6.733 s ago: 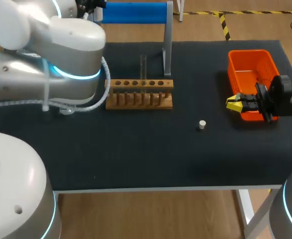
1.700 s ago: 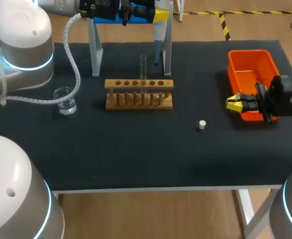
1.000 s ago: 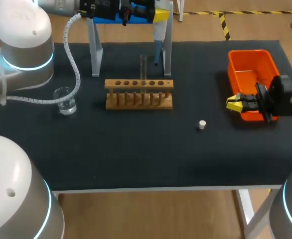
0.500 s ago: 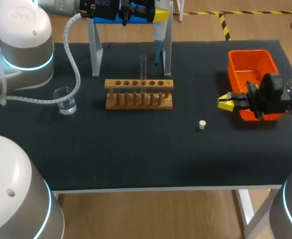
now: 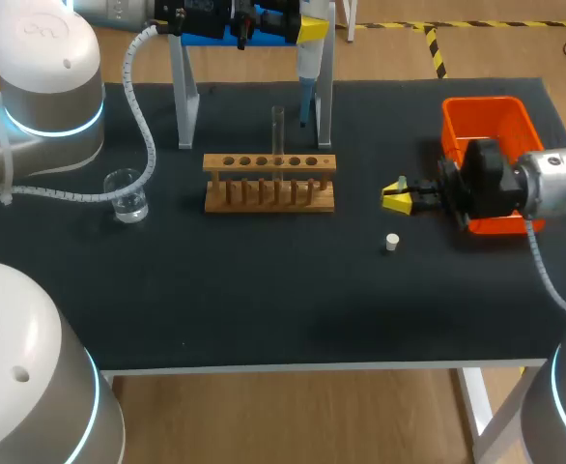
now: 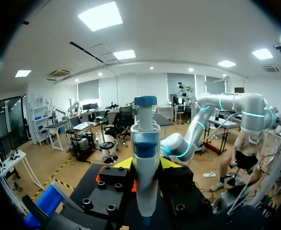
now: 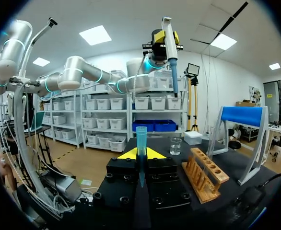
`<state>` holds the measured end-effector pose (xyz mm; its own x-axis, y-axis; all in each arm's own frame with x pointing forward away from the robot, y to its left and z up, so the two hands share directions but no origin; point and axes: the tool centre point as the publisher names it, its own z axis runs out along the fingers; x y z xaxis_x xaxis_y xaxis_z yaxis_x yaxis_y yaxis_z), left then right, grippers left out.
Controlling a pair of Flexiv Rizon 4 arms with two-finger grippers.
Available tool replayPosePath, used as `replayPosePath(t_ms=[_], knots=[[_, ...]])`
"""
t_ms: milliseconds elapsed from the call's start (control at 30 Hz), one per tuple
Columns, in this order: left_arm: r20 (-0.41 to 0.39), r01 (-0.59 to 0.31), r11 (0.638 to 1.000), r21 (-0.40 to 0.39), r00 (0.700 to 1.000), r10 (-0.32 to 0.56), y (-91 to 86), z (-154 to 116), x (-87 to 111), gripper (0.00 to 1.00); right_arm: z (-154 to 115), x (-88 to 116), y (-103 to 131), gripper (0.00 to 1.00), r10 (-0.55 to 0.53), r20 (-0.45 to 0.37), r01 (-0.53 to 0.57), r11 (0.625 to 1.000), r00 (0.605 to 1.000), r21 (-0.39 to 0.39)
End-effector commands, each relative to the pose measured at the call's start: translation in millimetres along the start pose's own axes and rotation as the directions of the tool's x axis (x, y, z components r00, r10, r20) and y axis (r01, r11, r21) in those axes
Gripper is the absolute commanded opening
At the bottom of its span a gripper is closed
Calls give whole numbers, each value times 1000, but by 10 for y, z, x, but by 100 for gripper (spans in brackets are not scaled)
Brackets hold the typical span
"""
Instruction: Invert the test tube, pick up the pipette, mount the tip to pipette, aspirate from beaker and dispense into the tube, eject the tip, return the pipette, and cap with the stopper.
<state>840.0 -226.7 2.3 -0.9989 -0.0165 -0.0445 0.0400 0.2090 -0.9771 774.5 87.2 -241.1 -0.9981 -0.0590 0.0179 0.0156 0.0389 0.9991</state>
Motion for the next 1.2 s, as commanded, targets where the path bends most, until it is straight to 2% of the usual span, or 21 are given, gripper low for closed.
replayPosePath(t_ms=[33,567,900,1200], knots=[[-3,0,1000,-3,1000,0,-9,-6,-9,0,102,39,-2,0,-1,13,1,1000,1000,6],[-3,0,1000,-3,1000,0,-9,-6,-9,0,366,4,-25,0,16,27,-17,999,1000,27],[-3,0,1000,-3,1000,0,-9,-6,-9,0,588,-16,-38,0,5,-2,-5,999,1000,34],[-3,0,1000,-3,1000,0,-9,-6,-9,0,666,-36,-74,0,7,-12,-6,999,1000,34]])
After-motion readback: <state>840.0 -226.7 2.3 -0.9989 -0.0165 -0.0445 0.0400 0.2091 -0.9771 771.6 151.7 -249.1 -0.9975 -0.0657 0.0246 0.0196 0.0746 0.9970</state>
